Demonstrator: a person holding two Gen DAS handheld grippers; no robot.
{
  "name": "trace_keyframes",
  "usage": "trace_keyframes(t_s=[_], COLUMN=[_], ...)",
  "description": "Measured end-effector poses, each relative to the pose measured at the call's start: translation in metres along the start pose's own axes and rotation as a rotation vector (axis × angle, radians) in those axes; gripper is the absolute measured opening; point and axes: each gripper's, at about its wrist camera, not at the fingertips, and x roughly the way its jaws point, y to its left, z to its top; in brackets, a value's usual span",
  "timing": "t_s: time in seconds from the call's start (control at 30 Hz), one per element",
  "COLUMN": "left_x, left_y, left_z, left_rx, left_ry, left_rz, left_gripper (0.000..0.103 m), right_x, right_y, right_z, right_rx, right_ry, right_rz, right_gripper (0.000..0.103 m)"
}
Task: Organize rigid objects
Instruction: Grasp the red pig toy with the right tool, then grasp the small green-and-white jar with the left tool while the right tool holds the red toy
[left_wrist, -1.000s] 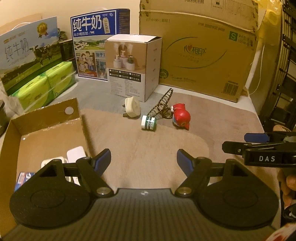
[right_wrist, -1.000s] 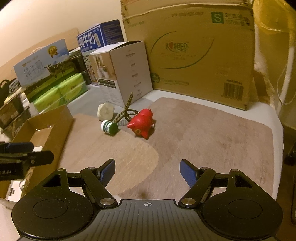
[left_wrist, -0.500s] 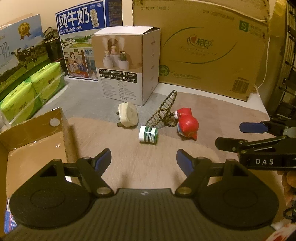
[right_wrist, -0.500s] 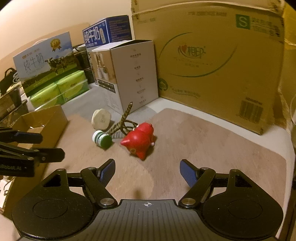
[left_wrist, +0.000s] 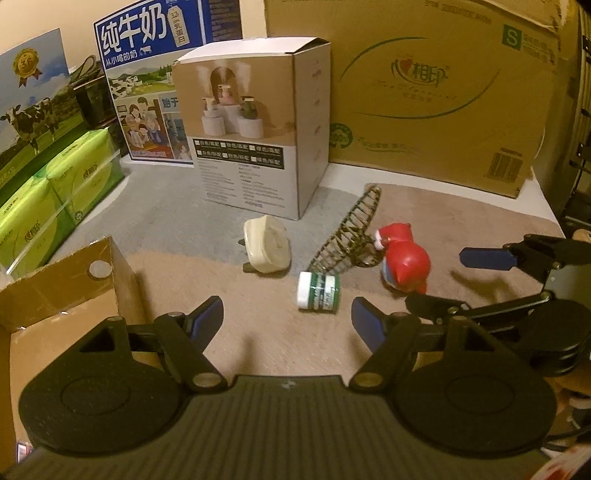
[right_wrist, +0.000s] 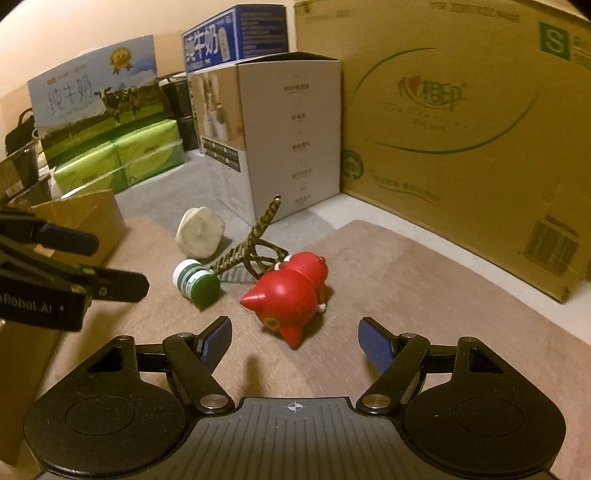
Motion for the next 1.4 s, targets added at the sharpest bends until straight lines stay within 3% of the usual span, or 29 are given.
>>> trace_keyframes(t_s=[0.1, 0.53, 0.9, 1.2, 1.3, 1.4], left_x=[0.003, 0.017, 0.038, 0.062, 0.068, 0.074], left_y=[0.003, 0.006, -0.018, -0.023, -0.026, -0.025], left_z=[0.001, 0.003, 0.013, 0.019, 0.019, 0.018], left_rx=[0.000, 0.004, 0.058, 0.061, 0.084, 0.076], left_ry=[0.001, 0.013, 0.058, 0.100, 0.117, 0.130], left_rz=[0.000, -0.016, -0.034, -0.024, -0.014, -0.015], left_gripper=[0.074, 0.074, 0.072, 0.056, 0.041, 0.033], right_x=[0.010, 0.038, 0.013, 0.000, 0.001, 0.003], right_y=[0.003, 0.011, -0.007, -0.023, -0.023, -0.023], right_z=[0.000, -0.001, -0.003, -0.013, -0.015, -0.015], right_rx=[-0.023, -0.081, -0.036, 0.021, 0.019, 0.010], right_ry=[-0.019, -0.063, -0.087, -0.082, -0.080, -0.072], right_rz=[0.000, -0.047, -0.060, -0.064, -0.062, -0.068], right_gripper=[0.075, 0.051, 0.050, 0.050, 0.050, 0.050])
